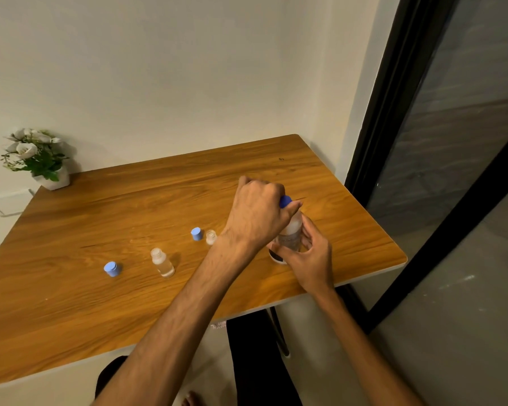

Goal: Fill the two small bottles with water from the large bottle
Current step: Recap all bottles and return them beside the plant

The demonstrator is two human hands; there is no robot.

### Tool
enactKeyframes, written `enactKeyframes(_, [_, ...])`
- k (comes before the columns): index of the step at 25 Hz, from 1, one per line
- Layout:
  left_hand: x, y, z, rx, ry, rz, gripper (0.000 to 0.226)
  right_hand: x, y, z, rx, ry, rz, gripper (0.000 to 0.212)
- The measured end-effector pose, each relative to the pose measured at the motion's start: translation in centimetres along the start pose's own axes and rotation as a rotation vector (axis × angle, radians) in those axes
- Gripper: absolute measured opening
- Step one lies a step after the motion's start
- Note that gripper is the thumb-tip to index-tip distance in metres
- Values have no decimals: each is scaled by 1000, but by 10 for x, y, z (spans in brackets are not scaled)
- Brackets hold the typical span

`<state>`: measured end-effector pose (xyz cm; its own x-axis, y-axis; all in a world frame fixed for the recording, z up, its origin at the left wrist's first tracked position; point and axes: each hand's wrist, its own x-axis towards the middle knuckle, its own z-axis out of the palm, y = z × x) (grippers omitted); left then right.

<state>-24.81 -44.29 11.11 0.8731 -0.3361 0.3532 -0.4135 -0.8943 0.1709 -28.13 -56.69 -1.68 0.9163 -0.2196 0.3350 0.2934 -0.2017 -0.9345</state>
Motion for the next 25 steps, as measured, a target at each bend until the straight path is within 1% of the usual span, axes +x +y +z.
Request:
enactKeyframes(2, [5,3,-2,38,-4,10,48,1,3,-1,2,-13,12,83])
enactKeyframes(4, [4,1,-2,27,-2,49,46,1,6,-1,8,-19,4,83])
enactKeyframes(8, [-2,-9,-6,-63,-100,146,37,3,4,-2,26,-46,0,82])
enactKeyframes(11, [-3,-9,-11,-139,-161,186,45,4,-2,-5,45,-71,20,80])
enactKeyframes(13, [-7,-5,-10,-173,-144,174,50,4,-6,-6,44,-77,22,77])
enactKeyframes(14, [-8,-4,-9,-185,-108,145,50,5,-7,-7,39,-78,22,76])
enactKeyframes(17, [-7,-2,-6,-183,19,14,41,6,-2,-7,30,-84,31,78])
enactKeyframes(18, [-6,-2,-6,-190,22,12,34,6,0,-7,31,-90,36,80])
enactKeyframes(20, [-6,-3,-11,-242,-35,85,22,7,3,-8,32,-100,45,83])
enactKeyframes(23, [-6,-4,-18,-274,-88,194,29,8,3,-9,20,-116,64,83])
enactKeyframes(25, [-6,-1,-16,-282,-34,156,28,8,3,-8,18,-109,75,82])
